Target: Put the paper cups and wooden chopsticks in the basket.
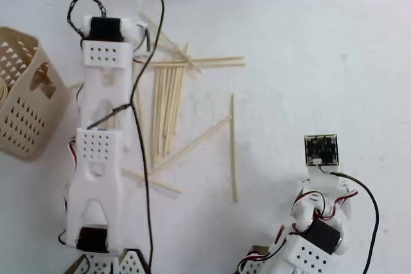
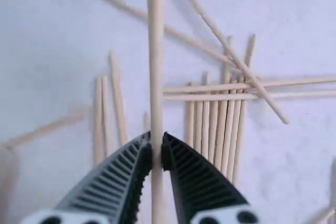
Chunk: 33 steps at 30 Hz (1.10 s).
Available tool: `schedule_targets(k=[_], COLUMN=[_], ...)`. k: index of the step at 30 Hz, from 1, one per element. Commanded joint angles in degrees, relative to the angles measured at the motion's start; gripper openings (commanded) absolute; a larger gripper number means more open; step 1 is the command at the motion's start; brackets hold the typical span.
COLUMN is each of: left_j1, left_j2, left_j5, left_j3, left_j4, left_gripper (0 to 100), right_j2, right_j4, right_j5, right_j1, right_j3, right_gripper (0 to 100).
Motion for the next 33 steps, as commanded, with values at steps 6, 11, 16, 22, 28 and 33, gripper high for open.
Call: schedule_targets(k=[6,11,16,22,28,33], left_j1=[-5.3,-9.6,-17.2,-24.5,-30.5,-31.5], left_j2=[-26.2,-38.5,-43.9,-41.1,-36.2,-34.2], left_j5=[-7.4,-11.4,-13.8,-11.3,-8.7,-8.4], left_j3=[7.0,10.9,11.3,11.3,11.2,10.8], left_j4=[0.2,-3.5,-10.2,-14.4,-19.3,-19.0], left_gripper=[2,2,2,2,2,2], right_j2=[0.0,0.0,0.0,0.0,0.0,0.0], right_j4=[-0.2,-0.2,-0.2,-0.2,-0.2,-0.2], right_j5=[-0.1,-0.1,-0.1,-0.1,-0.1,-0.1], right_j1=[0.5,0.6,0.6,0.6,0.6,0.5], right_j3=[0.6,0.6,0.6,0.6,0.6,0.6], right_gripper=[4.5,4.5,4.5,4.5,4.5,4.5])
